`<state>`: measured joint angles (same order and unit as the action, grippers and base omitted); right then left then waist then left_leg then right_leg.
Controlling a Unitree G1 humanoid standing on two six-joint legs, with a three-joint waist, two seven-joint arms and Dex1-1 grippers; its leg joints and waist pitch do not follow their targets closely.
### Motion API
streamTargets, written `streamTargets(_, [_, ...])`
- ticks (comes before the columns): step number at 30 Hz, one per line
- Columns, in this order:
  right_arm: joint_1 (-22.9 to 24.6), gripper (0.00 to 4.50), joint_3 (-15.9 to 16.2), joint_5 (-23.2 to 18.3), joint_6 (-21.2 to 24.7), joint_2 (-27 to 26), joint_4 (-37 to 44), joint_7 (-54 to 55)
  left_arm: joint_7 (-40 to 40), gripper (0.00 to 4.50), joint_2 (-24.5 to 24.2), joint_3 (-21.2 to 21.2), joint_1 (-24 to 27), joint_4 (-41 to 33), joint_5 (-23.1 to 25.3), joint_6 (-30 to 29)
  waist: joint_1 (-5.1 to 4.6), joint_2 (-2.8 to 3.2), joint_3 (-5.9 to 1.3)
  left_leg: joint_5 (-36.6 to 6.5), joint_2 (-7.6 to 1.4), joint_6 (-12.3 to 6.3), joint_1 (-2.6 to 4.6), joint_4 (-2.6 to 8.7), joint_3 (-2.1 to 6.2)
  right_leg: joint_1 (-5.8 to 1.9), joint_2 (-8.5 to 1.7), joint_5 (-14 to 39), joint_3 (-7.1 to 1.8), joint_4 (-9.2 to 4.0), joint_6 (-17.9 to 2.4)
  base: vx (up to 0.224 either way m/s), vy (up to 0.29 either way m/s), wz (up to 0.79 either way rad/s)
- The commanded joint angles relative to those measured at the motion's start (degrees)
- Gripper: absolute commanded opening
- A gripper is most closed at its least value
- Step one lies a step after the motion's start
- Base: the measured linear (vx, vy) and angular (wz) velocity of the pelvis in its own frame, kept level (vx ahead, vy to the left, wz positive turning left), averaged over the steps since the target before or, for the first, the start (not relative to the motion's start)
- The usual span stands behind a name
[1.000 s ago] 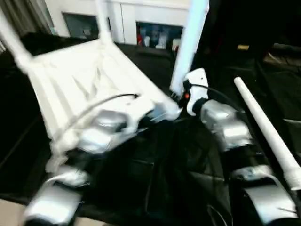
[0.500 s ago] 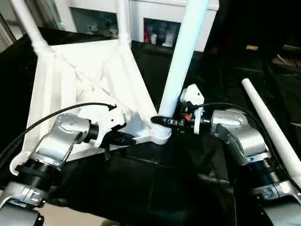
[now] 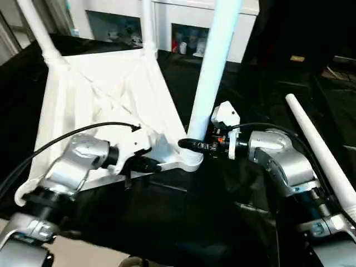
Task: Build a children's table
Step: Rotate leg to tighten
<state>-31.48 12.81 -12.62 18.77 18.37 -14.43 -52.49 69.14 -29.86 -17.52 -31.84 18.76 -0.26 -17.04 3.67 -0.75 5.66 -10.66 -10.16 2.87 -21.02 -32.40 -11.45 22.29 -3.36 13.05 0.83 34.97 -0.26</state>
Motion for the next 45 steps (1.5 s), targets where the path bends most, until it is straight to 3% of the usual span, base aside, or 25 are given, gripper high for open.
streamTargets(1, [4.08,1.84,3.28,5.84,5.68,0.95,-6.51,3.08,1.25,0.00,1.58,-1.71,-1.45,-1.91,-1.21,1.94,-0.35,0.82,-2.44,-12.53,-3.43,0.51,1.53,4.17,1.25,-1.56,-4.42,5.13,-2.55,-4.18,-15.20,0.000,0.000,0.00])
streamTargets(4, [4.63,1.84,3.18,6.20,6.01,0.63,-6.94,4.41,1.31,0.00,2.14,-1.75,-1.27,-2.32,-1.35,1.29,-0.40,0.94,-2.48,-14.83,-3.55,1.67,1.72,4.44,1.42,-1.37,-4.47,9.08,-2.66,-4.51,-14.21,0.000,0.000,0.00])
streamTargets(8, [4.77,1.84,2.03,6.40,7.02,-0.51,-8.11,8.84,0.81,0.00,2.72,-1.95,-1.40,-1.73,-1.07,1.18,-0.56,0.91,-2.76,-12.54,-3.36,1.64,1.37,4.32,1.52,-1.62,-4.39,5.45,-2.65,-4.16,-13.95,0.000,0.000,0.00])
streamTargets(14, [4.40,1.84,-3.41,5.03,10.87,-5.12,-10.88,20.00,-3.32,0.00,6.50,-1.31,-3.13,1.72,-0.87,-0.47,-0.92,0.80,-2.75,-15.04,-3.26,2.79,1.45,4.57,1.72,-1.53,-4.62,11.07,-2.74,-4.64,-13.08,0.000,0.000,0.00])
streamTargets(21, [5.29,1.84,-2.94,5.36,10.65,-5.28,-10.15,20.09,-2.09,0.00,7.17,-1.71,-2.71,1.15,-1.46,-0.19,-1.25,0.99,-2.85,-14.18,-3.19,1.97,1.27,4.45,1.70,-1.64,-4.41,7.47,-2.71,-4.53,-13.25,0.000,0.000,0.00])
streamTargets(28, [4.85,1.84,-3.60,5.58,10.60,-5.85,-10.71,22.45,-3.62,0.00,7.44,-1.29,-3.36,2.76,-0.34,-1.29,-1.36,0.94,-2.73,-15.33,-3.27,2.15,1.33,4.63,1.73,-1.47,-4.38,9.32,-2.71,-4.70,-13.20,0.000,0.000,0.00])
streamTargets(32, [4.74,1.84,-6.44,6.01,9.98,-8.89,-11.83,30.32,-8.75,0.00,9.90,-1.14,-4.17,4.94,1.48,-3.60,-1.52,0.89,-2.53,-17.39,-3.34,3.12,1.56,4.82,1.74,-1.03,-4.53,13.67,-2.87,-5.11,-12.33,0.000,0.000,0.00])
streamTargets(33, [4.66,1.84,-8.66,6.68,8.89,-11.81,-13.26,37.46,-14.56,0.00,13.14,-1.02,-5.06,7.43,3.13,-6.18,-1.67,0.85,-2.45,-18.43,-3.25,4.03,1.69,4.90,1.78,-0.69,-4.49,16.57,-2.91,-5.35,-11.62,0.000,0.000,0.00])
streamTargets(37, [4.71,1.84,-9.46,7.29,8.74,-14.38,-14.33,42.41,-19.65,0.00,16.97,-1.52,-6.02,9.84,4.59,-8.73,-1.54,0.76,-2.34,-20.54,-3.20,4.12,1.79,5.03,2.16,-0.44,-4.64,20.53,-2.97,-5.97,-9.39,0.000,0.000,0.00])
streamTargets(40, [4.50,1.84,-10.15,7.38,8.66,-16.66,-15.19,46.07,-22.47,0.00,20.84,-2.22,-6.75,11.23,5.02,-10.38,-1.60,0.57,-2.46,-21.03,-3.12,4.03,1.95,5.07,2.04,-0.22,-4.37,19.09,-3.06,-6.07,-8.62,0.000,0.000,0.00])
streamTargets(43, [4.03,1.84,-9.90,7.27,9.22,-17.42,-15.85,46.51,-22.73,0.00,23.04,-2.50,-7.39,11.76,4.90,-10.78,-1.53,0.83,-2.86,-18.55,-3.02,3.44,1.67,5.16,2.03,-0.78,-4.20,13.62,-2.88,-5.79,-8.50,0.000,0.000,0.00])
streamTargets(45, [3.88,1.84,-9.91,7.34,9.38,-17.56,-16.02,46.65,-22.87,0.00,23.43,-2.44,-7.62,12.03,4.88,-10.69,-1.52,0.68,-3.07,-17.07,-3.01,3.05,1.54,5.17,1.97,-1.12,-4.09,9.75,-2.74,-5.59,-8.94,0.000,0.000,0.00])
